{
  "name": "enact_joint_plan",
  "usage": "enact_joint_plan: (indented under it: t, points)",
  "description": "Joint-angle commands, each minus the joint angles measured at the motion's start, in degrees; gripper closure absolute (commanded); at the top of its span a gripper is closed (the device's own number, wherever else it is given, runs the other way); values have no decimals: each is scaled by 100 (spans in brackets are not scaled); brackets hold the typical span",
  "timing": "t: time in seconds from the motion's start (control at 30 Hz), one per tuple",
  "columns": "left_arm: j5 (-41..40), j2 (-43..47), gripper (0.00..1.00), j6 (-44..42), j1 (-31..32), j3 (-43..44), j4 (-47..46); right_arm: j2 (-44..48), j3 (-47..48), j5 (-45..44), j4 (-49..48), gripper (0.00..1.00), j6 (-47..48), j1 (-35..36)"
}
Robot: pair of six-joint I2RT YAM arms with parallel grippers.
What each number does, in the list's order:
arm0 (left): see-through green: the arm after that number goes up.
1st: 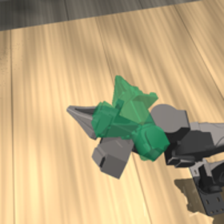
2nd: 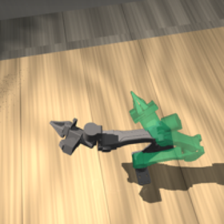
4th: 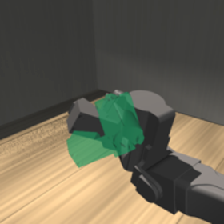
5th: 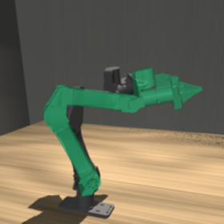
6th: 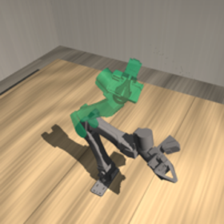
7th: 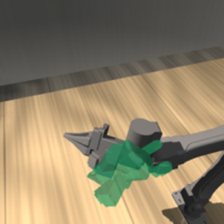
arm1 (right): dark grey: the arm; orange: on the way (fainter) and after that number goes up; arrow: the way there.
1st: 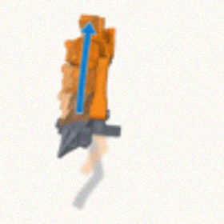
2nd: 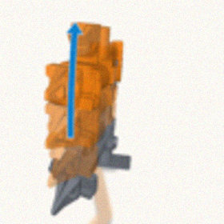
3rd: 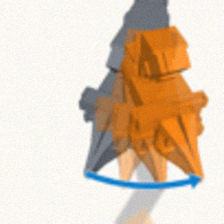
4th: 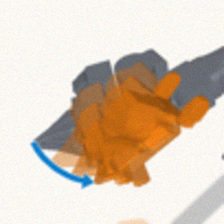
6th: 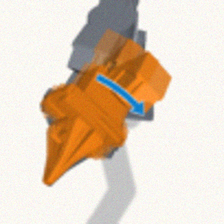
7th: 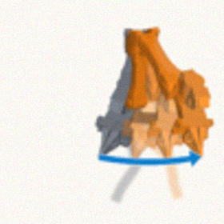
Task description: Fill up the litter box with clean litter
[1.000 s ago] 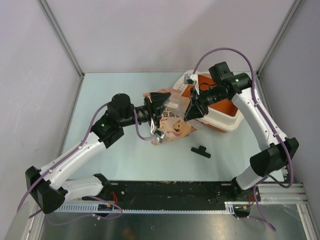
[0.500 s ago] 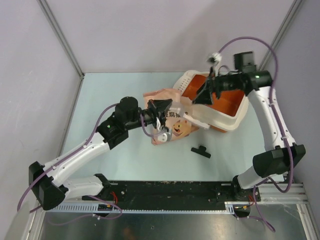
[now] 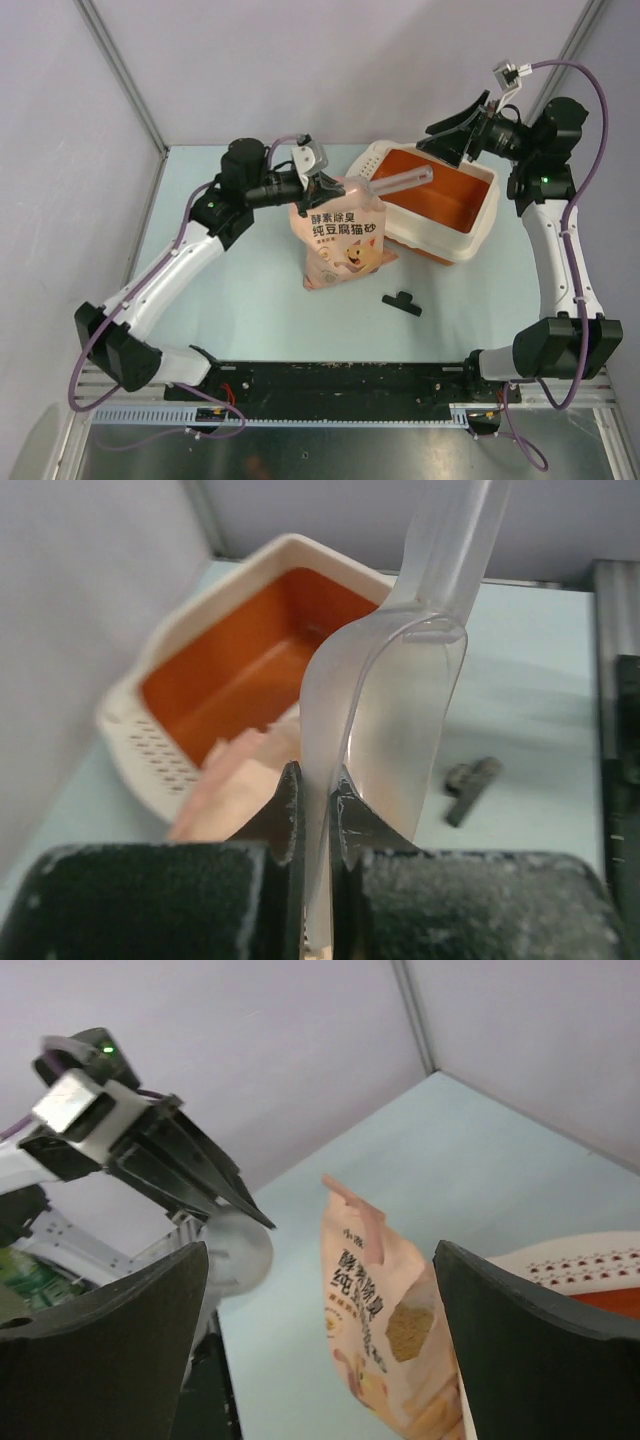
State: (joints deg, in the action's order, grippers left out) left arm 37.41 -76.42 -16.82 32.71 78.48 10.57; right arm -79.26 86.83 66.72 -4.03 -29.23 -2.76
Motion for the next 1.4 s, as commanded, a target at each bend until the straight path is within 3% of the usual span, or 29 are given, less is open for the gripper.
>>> enact_joint_plan:
  t: [0.0, 0.13, 0.3, 0.43, 0.73, 1.37]
  points:
    - [961, -328, 100, 1374, -36, 326, 121, 183, -113, 429, -625, 0, -574, 83]
    - [1014, -549, 100, 1646, -98, 475, 112, 332, -166, 430, -521, 0, -470, 197]
    - [1014, -663, 100, 1856, -116, 677, -28, 499, -219, 105, 655, 2, 469, 450]
    - [1014, -821, 100, 2069, -186, 862, -143, 561, -254, -255, 1290, 11, 875, 592]
    - [944, -1094, 100, 2244, -195, 1108, -239, 631, -395, -449, 1230, 31, 823, 856]
    - [970, -1349, 100, 2499, -204, 1179, -459, 508, -439, -669, 632, 51, 463, 1076]
